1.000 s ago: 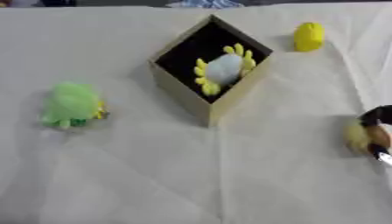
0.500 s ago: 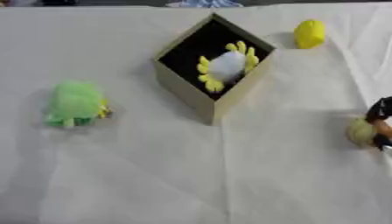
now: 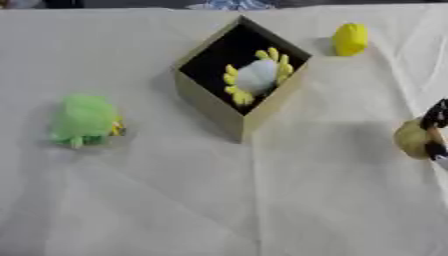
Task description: Pick up objects on the table and place them in the box.
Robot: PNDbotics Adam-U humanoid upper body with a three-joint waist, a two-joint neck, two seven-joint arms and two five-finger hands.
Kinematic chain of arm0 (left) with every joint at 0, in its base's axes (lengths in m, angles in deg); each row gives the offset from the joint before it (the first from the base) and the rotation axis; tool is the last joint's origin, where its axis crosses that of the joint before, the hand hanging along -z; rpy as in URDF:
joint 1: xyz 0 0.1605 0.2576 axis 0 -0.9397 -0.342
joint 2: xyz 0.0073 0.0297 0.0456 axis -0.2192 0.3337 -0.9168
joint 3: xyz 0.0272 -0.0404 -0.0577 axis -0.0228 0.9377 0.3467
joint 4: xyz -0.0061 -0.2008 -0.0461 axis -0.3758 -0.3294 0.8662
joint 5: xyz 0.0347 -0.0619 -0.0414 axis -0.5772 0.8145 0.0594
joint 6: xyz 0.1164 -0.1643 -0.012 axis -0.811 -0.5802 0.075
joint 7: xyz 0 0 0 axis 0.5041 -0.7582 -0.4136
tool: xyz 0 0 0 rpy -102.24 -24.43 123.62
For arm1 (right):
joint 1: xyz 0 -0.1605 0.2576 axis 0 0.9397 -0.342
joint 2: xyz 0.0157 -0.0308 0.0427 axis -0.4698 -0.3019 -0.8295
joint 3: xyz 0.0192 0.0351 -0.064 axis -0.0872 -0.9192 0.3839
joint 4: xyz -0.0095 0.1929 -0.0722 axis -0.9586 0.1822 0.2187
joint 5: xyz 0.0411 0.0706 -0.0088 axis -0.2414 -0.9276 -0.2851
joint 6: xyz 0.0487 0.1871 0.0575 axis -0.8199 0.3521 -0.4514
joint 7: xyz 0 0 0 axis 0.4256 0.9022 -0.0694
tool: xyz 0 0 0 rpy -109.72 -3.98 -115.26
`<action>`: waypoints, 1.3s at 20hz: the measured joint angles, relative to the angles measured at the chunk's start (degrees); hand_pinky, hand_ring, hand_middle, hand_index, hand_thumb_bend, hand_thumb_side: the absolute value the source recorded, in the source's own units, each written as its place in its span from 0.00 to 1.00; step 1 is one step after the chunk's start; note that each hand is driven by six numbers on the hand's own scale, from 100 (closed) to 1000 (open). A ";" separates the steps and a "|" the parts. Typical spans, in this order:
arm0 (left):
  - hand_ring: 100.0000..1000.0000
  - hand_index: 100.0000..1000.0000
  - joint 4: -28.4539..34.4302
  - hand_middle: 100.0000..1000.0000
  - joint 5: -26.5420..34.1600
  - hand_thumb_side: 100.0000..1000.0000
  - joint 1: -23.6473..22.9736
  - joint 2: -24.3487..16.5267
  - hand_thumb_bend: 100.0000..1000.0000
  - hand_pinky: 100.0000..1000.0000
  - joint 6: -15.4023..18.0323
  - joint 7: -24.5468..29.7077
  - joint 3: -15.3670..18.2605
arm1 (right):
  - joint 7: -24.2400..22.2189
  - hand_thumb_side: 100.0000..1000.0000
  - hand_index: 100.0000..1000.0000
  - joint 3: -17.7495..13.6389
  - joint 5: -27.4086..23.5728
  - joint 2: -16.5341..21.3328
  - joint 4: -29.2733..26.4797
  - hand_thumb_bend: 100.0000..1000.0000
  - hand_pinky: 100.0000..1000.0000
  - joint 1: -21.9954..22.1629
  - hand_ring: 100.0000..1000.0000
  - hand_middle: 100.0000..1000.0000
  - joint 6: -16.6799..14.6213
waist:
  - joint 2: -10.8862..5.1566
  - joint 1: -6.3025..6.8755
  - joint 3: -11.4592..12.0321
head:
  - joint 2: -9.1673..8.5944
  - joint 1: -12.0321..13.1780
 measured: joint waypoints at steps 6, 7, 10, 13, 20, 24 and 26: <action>0.69 0.79 0.00 0.64 -0.14 0.54 -0.25 0.00 0.22 0.76 0.06 -0.05 0.01 | -0.34 0.04 0.51 -1.60 -0.55 0.63 -4.31 0.00 0.82 -2.20 0.63 0.32 0.90 | -0.45 -0.37 -0.02 | 0.00 0.23; 0.69 0.79 0.00 0.64 -0.16 0.54 -0.25 0.00 0.22 0.76 0.06 -0.05 0.01 | -0.48 0.04 0.51 -1.66 -0.91 0.76 -4.96 0.00 0.82 -2.76 0.63 0.32 1.05 | -0.52 -0.40 -0.01 | 0.00 0.23; 0.69 0.79 0.00 0.64 -0.17 0.54 -0.25 0.00 0.22 0.76 0.10 -0.02 -0.01 | -1.17 0.05 0.53 -1.51 -2.23 1.40 -6.28 0.00 0.82 -5.52 0.64 0.33 1.16 | -0.62 -0.65 0.42 | 0.01 0.17; 0.69 0.79 0.00 0.64 -0.17 0.53 -0.25 0.00 0.22 0.76 0.12 0.05 -0.03 | -2.58 0.06 0.53 -0.35 -3.24 2.23 -6.74 0.00 0.82 -10.12 0.65 0.33 0.71 | -0.91 -1.00 1.16 | 0.02 0.03; 0.69 0.79 0.00 0.64 -0.17 0.53 -0.24 0.00 0.22 0.76 0.23 0.43 -0.45 | -7.73 0.08 0.53 4.27 -5.65 2.34 -6.89 0.00 0.82 -23.20 0.66 0.34 1.17 | -1.61 -2.09 2.95 | 0.05 -0.86; 0.68 0.79 0.00 0.64 -0.18 0.53 -0.28 0.00 0.22 0.76 0.32 0.65 -0.69 | -11.89 0.12 0.54 8.16 -5.76 -0.65 -3.35 0.05 0.82 -32.77 0.67 0.35 1.62 | -2.08 -2.83 4.04 | 0.13 -1.26; 0.68 0.79 0.00 0.64 -0.20 0.53 -0.30 -0.01 0.22 0.76 0.29 0.76 -0.70 | -13.96 0.14 0.54 10.45 -4.70 -3.28 0.16 0.07 0.82 -37.66 0.68 0.36 1.59 | -2.32 -3.08 4.35 | 0.36 -1.38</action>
